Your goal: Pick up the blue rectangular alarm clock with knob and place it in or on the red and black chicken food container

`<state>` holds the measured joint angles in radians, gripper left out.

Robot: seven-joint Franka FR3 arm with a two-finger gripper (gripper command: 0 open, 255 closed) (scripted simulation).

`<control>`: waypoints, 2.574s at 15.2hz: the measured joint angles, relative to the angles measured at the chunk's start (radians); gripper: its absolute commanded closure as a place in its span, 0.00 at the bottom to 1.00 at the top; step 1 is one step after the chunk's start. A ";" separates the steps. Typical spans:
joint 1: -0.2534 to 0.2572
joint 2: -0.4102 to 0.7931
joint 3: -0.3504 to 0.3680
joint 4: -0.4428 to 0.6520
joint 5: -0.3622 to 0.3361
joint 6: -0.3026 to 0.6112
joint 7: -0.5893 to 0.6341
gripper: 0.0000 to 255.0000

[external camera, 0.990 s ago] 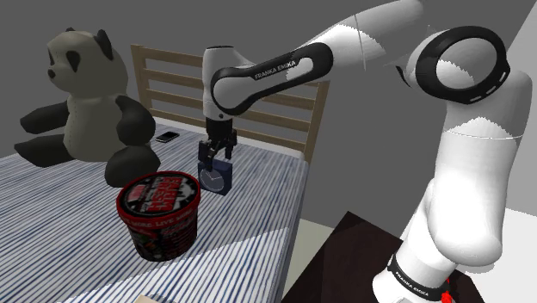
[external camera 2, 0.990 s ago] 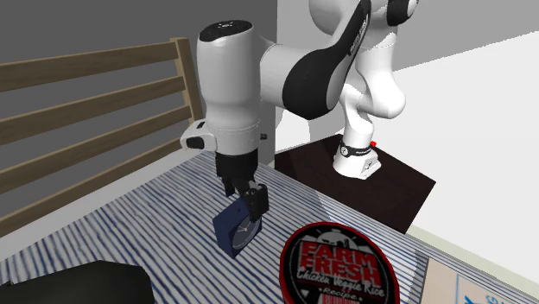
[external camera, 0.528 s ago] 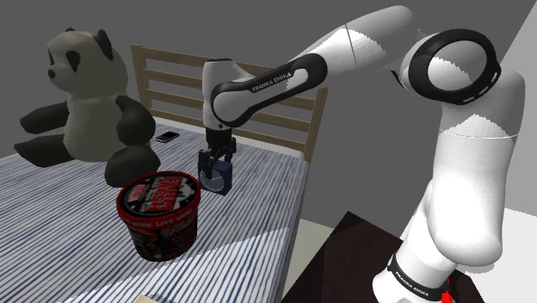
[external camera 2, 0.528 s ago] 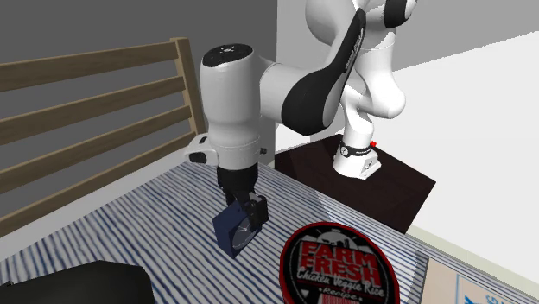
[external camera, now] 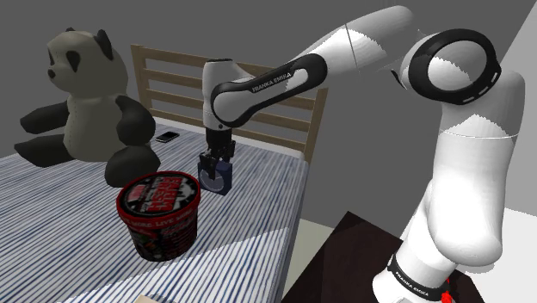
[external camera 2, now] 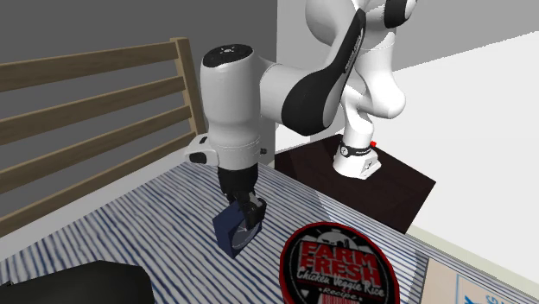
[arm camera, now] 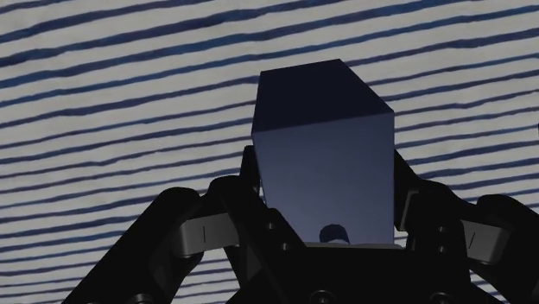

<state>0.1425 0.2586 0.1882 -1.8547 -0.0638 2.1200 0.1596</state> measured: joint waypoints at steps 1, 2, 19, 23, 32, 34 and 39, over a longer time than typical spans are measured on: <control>0.000 0.000 0.000 0.000 0.000 0.000 0.000 1.00; 0.000 0.000 0.000 0.000 0.000 0.000 0.000 1.00; -0.004 -0.047 0.002 0.088 0.013 -0.134 -0.012 1.00; -0.003 -0.058 0.004 0.129 0.016 -0.186 -0.012 1.00; -0.001 -0.073 0.006 0.228 0.020 -0.300 -0.015 1.00; -0.001 -0.072 0.006 0.256 0.020 -0.327 -0.015 1.00; 0.000 -0.070 0.007 0.324 0.020 -0.394 -0.016 1.00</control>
<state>0.1428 0.1883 0.1951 -1.5303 -0.0435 1.7264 0.1435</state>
